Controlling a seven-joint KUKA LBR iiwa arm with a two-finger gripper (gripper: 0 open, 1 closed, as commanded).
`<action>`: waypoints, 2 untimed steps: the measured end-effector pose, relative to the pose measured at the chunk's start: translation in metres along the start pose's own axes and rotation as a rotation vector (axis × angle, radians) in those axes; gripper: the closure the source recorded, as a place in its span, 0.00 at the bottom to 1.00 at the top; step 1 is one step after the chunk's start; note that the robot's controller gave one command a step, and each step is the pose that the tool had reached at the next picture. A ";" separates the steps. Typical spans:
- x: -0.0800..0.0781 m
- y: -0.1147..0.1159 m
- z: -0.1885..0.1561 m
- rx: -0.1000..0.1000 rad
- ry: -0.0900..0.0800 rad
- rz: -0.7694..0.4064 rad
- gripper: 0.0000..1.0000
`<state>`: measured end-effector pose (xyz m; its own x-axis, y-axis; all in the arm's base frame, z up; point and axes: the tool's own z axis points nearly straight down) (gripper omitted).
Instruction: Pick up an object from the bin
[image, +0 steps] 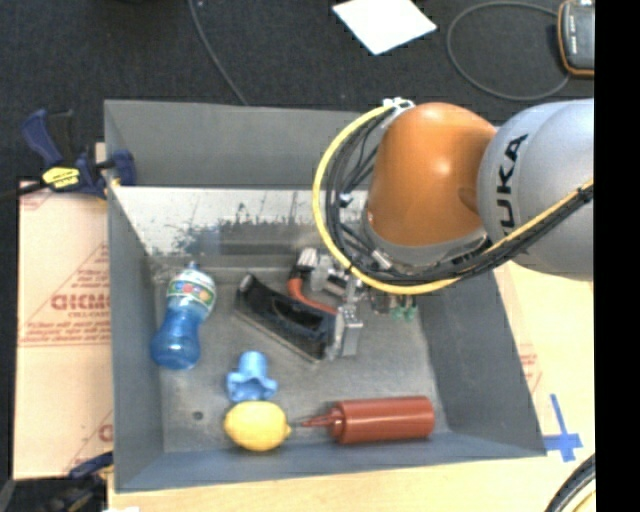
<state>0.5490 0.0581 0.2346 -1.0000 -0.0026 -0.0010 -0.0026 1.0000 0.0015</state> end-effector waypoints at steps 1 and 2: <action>0.022 0.061 0.140 -0.001 0.000 -0.040 0.00; 0.021 0.083 0.076 -0.001 -0.010 -0.056 0.00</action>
Offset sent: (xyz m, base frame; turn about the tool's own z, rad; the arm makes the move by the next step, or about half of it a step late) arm -0.0222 0.0843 -0.0746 -0.0526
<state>0.5280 0.1415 0.1586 -0.9982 -0.0590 -0.0112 -0.0590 0.9983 0.0023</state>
